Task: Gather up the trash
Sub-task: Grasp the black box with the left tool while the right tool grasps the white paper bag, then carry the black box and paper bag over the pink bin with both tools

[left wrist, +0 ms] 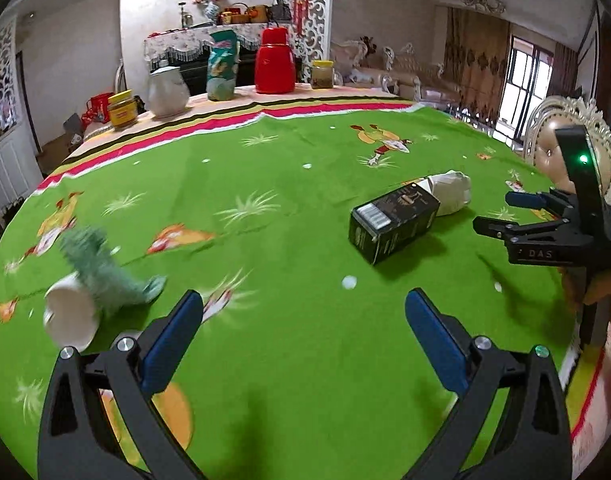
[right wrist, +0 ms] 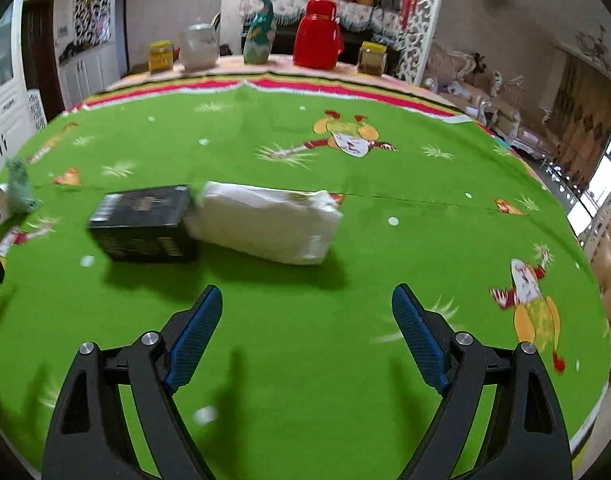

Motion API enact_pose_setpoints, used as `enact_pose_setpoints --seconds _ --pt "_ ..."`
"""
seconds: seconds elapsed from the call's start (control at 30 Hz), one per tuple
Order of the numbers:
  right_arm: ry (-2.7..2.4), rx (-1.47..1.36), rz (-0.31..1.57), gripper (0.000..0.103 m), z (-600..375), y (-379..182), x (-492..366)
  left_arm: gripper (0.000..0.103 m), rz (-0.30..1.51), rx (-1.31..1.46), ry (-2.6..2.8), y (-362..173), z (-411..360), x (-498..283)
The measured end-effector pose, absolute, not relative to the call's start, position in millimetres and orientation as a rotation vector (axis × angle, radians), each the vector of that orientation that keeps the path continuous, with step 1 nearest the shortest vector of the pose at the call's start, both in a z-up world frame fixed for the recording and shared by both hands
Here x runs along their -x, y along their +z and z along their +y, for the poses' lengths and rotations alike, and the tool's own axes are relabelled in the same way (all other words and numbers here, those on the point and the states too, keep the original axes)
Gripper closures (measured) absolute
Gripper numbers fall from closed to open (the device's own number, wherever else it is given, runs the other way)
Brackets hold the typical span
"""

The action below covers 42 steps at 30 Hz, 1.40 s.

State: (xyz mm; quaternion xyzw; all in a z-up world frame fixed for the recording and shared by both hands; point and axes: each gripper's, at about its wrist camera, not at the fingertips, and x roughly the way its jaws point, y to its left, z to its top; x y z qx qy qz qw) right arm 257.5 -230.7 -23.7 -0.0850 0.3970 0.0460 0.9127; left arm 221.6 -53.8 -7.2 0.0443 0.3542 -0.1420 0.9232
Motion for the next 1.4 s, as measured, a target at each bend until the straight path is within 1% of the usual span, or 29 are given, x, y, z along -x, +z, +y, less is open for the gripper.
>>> enact_pose_setpoints --seconds 0.23,0.47,0.5,0.53,0.57,0.6,0.63,0.67,0.73,0.77,0.87,0.93,1.17,1.4 --pt "0.198 0.268 0.877 0.018 -238 -42 -315 0.005 0.763 -0.161 -0.300 -16 -96 -266" --pt "0.351 0.223 0.877 0.018 -237 -40 -362 0.005 0.801 -0.185 -0.302 -27 -124 -308" --pt "0.384 0.206 0.882 0.022 -237 -40 -367 0.005 0.808 -0.179 -0.306 -28 -125 -313" --pt "0.400 0.199 0.881 0.034 -237 -39 -370 0.005 0.817 -0.173 -0.311 -29 -126 -316" --pt "0.417 0.195 0.881 0.043 -236 -38 -372 0.007 0.827 -0.166 -0.317 -32 -129 -320" --pt "0.426 0.196 0.882 0.047 -235 -38 -372 0.010 0.835 -0.159 -0.324 -33 -130 -322" --pt "0.423 0.198 0.877 0.047 -235 -37 -370 0.022 0.849 -0.151 -0.341 -35 -132 -324" --pt "0.424 0.197 0.870 0.048 -235 -36 -367 0.036 0.869 -0.147 -0.361 -38 -134 -326" --pt "0.425 0.183 0.860 0.048 -237 -34 -361 0.053 0.887 -0.152 -0.383 -43 -139 -325" --pt "0.422 0.176 0.860 0.048 -238 -33 -357 0.055 0.886 -0.154 -0.388 -43 -141 -324" --pt "0.395 0.172 0.870 0.049 -239 -34 -340 0.061 0.870 -0.164 -0.411 -43 -146 -316" --pt "0.382 0.185 0.868 0.049 -236 -34 -327 0.062 0.856 -0.161 -0.415 -40 -148 -308" --pt "0.307 0.187 0.880 0.049 -220 -35 -275 0.062 0.813 -0.115 -0.359 -26 -131 -273" --pt "0.262 0.115 0.870 0.050 -199 -27 -232 0.062 0.783 -0.120 -0.322 -17 -100 -225"
